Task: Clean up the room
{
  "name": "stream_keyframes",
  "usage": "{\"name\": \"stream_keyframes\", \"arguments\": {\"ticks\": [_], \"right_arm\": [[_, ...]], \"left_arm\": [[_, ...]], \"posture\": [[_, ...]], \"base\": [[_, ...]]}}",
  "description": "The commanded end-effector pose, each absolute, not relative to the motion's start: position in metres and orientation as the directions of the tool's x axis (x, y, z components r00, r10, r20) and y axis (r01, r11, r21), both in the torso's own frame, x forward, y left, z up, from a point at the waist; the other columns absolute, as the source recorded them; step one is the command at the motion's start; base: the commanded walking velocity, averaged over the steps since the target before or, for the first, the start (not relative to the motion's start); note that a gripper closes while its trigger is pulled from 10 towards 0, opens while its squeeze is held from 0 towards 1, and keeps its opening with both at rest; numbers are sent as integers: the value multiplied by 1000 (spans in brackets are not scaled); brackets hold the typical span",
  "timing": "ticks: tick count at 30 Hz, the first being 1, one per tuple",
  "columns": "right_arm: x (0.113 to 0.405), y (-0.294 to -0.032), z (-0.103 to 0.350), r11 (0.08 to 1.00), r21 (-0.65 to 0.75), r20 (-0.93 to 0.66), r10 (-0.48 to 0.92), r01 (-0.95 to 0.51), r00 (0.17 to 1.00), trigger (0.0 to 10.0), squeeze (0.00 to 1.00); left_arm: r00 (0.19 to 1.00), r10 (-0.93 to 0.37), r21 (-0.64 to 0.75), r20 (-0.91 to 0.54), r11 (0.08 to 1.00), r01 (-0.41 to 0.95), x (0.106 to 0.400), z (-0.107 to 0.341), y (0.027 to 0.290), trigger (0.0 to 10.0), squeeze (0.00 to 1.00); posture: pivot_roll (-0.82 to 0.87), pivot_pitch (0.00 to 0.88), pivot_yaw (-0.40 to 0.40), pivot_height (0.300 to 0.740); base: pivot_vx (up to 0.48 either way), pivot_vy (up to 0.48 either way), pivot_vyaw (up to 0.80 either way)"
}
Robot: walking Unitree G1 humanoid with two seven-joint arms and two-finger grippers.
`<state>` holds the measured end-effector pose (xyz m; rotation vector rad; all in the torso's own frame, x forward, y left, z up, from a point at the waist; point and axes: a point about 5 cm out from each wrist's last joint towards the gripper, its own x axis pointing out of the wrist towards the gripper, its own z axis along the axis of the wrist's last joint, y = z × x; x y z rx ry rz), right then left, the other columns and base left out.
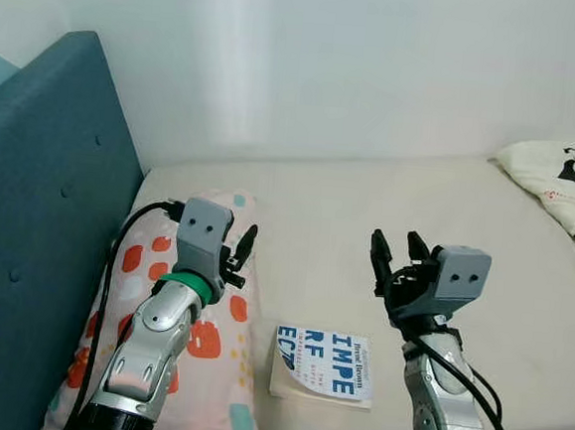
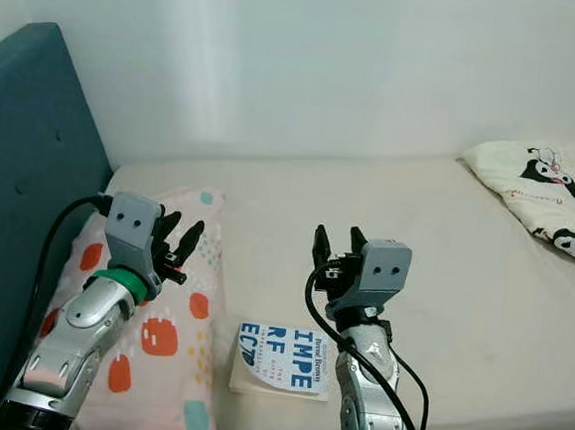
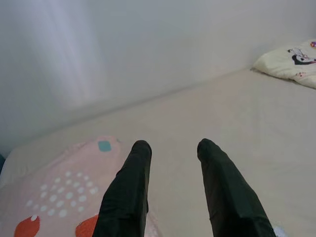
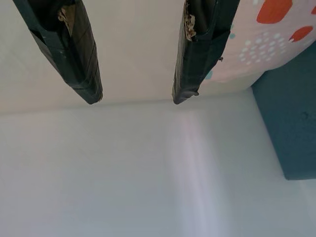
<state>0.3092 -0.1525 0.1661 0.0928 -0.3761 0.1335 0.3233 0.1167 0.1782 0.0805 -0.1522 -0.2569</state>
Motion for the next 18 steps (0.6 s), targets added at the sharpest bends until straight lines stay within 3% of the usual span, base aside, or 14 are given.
{"name": "stream_keyframes", "arguments": {"ticks": [1,18], "right_arm": [[309,-152,162,987,64,362,114,-147,925,10000,0],[307,-152,159,988,68,355,109,-142,929,10000,0]], "left_arm": [[958,-263,111,114,962,251,322,171,118,10000,0],[958,-264,110,112,961,252,322,171,119,10000,0]], "posture": [[-151,0,93,740],[-152,4,100,740]], "base": [[0,-379,0],[0,-385,0]]}}
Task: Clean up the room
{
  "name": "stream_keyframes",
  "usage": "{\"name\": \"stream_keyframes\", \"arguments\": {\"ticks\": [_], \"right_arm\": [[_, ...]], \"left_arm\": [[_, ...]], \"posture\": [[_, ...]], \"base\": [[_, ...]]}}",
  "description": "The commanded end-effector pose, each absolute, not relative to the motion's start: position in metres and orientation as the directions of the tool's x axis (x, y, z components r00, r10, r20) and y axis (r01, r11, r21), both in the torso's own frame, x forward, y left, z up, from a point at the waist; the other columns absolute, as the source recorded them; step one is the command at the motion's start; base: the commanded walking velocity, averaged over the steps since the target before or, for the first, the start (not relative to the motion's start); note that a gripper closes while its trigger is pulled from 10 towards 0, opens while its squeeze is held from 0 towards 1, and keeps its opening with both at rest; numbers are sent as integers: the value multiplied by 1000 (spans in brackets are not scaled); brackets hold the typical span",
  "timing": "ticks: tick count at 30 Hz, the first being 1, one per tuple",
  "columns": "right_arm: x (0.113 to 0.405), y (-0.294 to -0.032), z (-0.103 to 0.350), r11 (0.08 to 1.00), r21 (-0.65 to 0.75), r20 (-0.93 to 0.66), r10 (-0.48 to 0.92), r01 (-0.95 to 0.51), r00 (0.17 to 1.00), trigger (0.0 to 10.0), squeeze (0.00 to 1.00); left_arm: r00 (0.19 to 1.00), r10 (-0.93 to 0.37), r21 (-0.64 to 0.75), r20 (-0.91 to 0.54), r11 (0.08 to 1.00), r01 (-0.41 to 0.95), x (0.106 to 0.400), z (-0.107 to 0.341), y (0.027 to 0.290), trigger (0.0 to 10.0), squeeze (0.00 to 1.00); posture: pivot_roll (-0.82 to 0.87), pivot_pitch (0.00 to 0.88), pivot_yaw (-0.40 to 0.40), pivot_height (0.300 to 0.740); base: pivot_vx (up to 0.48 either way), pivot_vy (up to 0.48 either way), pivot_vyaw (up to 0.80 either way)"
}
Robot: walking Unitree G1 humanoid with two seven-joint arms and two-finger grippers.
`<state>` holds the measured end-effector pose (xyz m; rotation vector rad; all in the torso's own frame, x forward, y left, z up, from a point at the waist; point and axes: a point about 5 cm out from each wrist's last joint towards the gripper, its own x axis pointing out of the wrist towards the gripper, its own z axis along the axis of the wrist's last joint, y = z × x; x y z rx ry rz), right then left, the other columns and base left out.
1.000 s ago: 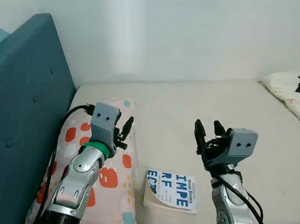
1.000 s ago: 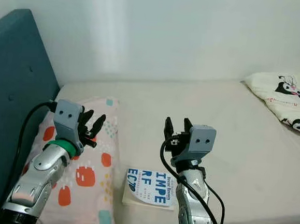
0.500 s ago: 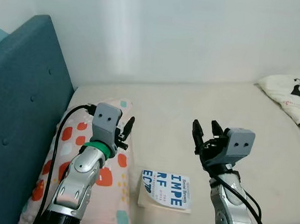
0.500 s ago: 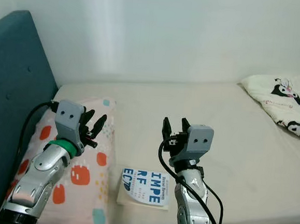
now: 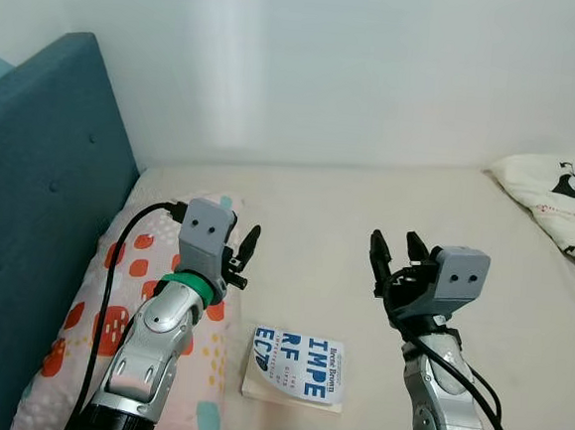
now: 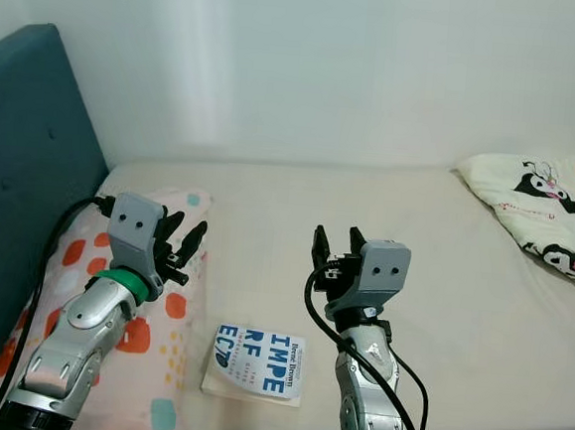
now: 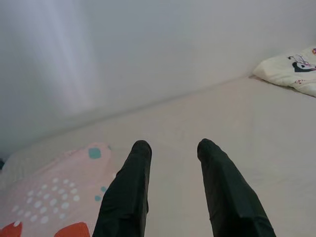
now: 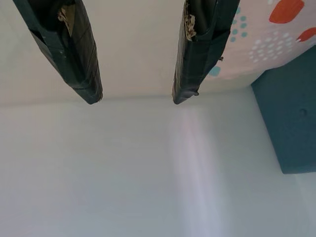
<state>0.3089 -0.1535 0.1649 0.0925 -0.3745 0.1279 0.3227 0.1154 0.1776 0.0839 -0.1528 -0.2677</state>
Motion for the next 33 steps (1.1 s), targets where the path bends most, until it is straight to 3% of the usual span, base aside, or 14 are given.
{"name": "stream_keyframes", "arguments": {"ticks": [1,33], "right_arm": [[307,-152,159,988,68,355,109,-142,929,10000,0],[305,-150,157,987,69,353,111,-144,929,10000,0]], "left_arm": [[958,-264,110,112,961,252,322,171,119,10000,0],[957,-269,115,111,960,256,323,171,119,10000,0]], "posture": [[-152,4,100,740],[-157,2,111,740]], "base": [[0,-379,0],[0,-473,0]]}}
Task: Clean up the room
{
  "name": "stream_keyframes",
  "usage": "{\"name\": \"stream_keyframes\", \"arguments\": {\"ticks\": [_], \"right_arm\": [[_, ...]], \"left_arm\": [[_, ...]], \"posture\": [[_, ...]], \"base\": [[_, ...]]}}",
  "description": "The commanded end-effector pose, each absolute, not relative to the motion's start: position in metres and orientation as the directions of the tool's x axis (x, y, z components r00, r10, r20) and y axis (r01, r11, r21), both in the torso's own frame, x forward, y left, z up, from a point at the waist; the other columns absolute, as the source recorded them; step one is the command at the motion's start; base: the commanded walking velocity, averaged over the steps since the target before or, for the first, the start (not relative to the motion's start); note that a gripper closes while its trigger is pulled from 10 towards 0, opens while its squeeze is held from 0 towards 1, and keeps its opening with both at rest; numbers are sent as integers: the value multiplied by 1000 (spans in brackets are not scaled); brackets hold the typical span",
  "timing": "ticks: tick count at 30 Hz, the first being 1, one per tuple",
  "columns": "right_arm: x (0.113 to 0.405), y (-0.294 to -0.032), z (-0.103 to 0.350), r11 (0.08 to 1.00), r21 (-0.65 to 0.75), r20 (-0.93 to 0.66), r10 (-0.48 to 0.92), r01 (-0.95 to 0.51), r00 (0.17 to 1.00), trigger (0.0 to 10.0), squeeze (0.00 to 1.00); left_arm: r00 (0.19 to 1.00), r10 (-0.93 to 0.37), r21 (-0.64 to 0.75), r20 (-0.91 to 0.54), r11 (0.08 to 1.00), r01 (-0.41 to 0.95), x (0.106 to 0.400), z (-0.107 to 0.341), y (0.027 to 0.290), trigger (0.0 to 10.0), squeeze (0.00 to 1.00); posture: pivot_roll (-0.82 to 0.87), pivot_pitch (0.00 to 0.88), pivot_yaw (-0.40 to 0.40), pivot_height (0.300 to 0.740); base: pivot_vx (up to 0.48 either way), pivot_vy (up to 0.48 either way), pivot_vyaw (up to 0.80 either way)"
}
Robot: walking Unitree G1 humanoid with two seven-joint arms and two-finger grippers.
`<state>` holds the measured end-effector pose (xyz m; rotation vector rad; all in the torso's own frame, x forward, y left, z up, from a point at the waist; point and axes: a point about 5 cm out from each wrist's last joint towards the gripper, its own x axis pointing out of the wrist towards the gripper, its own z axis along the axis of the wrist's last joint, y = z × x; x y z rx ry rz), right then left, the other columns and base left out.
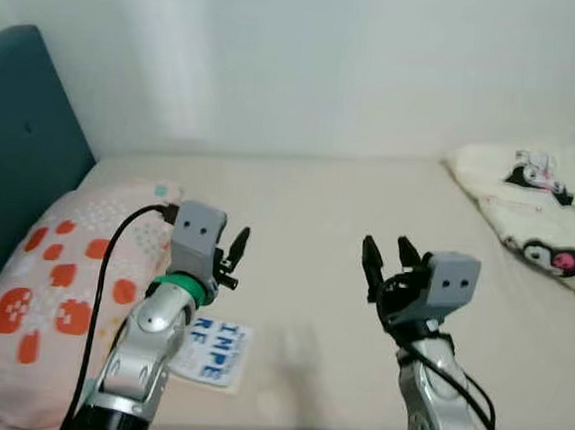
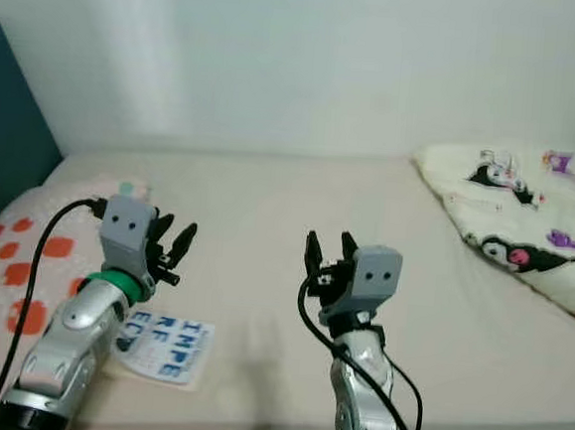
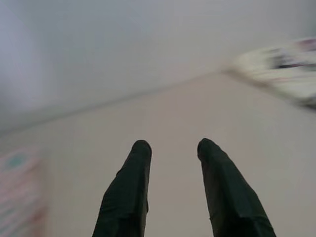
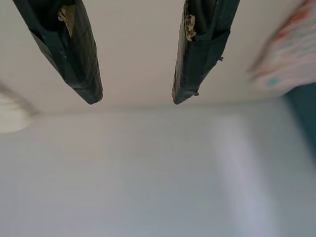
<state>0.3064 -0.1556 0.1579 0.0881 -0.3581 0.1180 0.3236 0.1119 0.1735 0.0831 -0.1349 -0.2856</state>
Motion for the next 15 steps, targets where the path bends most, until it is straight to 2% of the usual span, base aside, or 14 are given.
{"name": "stream_keyframes", "arguments": {"ticks": [1,15], "right_arm": [[305,-150,157,987,69,353,111,-145,929,10000,0],[304,-149,155,987,72,351,111,-145,930,10000,0]], "left_arm": [[957,-269,115,111,960,256,323,171,119,10000,0],[956,-273,117,108,958,260,323,171,119,10000,0]], "posture": [[-157,2,111,740],[-157,9,117,740]], "base": [[0,-345,0],[0,-340,0]]}}
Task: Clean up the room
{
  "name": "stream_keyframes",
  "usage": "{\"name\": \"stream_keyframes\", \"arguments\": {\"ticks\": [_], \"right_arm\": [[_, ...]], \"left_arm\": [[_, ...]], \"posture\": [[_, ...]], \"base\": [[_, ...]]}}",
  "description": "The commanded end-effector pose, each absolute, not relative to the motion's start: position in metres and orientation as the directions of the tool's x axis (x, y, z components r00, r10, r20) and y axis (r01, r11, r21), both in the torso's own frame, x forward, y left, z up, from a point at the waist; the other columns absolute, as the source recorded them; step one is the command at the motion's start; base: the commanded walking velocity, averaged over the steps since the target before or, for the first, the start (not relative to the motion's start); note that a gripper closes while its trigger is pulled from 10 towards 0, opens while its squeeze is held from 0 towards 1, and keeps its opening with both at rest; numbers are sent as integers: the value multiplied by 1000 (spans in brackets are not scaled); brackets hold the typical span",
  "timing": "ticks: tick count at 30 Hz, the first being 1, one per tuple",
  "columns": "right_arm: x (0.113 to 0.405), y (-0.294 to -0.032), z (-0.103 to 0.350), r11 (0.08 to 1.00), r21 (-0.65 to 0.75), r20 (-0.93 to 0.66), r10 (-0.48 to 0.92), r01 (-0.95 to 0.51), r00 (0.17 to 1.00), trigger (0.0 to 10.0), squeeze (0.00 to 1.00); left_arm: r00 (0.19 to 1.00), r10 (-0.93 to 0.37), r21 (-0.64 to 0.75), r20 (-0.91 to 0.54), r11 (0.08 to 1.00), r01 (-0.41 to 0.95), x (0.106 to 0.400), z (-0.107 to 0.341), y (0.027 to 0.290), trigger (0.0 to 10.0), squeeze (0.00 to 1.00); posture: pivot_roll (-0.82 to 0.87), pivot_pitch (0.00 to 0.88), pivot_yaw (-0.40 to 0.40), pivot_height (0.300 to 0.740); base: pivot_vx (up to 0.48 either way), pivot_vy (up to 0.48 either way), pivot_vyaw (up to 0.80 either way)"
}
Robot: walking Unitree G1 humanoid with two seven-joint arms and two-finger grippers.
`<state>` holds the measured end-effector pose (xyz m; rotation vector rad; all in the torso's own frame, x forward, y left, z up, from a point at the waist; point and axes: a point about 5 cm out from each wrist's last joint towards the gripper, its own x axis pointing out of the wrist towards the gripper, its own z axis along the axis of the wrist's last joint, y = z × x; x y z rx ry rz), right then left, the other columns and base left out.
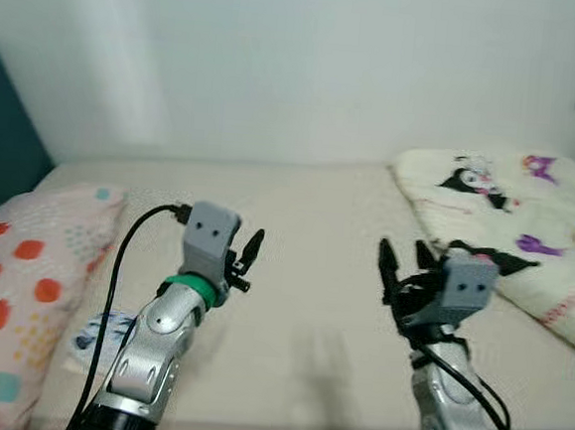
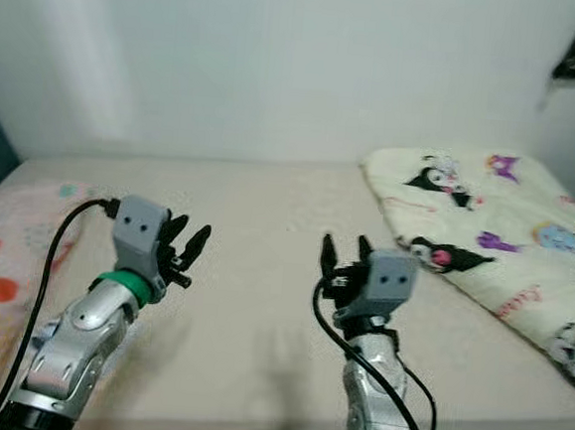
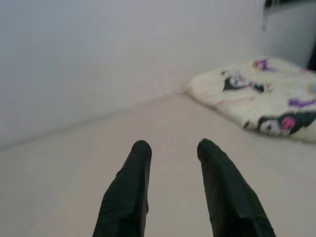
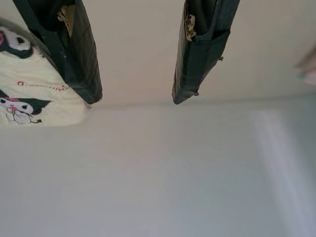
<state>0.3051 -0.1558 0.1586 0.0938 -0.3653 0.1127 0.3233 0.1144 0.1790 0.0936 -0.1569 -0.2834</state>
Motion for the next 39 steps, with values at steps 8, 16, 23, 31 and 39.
{"name": "stream_keyframes", "arguments": {"ticks": [8,16,23,31,39], "right_arm": [[302,-148,155,987,75,350,108,-143,931,10000,0],[301,-148,154,987,78,347,107,-142,932,10000,0],[299,-147,153,987,82,344,104,-140,933,10000,0],[298,-147,152,987,85,341,100,-137,935,10000,0],[297,-146,151,987,88,339,101,-138,935,10000,0]], "left_arm": [[955,-276,118,106,958,263,323,171,119,10000,0],[955,-277,119,103,957,265,322,171,119,10000,0],[955,-280,119,100,956,268,322,171,120,10000,0],[954,-283,120,97,955,271,322,171,120,10000,0],[954,-284,119,92,955,272,322,171,119,10000,0]], "posture": [[-159,12,120,740],[-159,20,124,740],[-160,25,129,740],[-161,31,134,740],[-163,33,139,740]], "base": [[0,-340,0],[0,-339,0],[0,-338,0],[0,-340,0],[0,-349,0]]}}
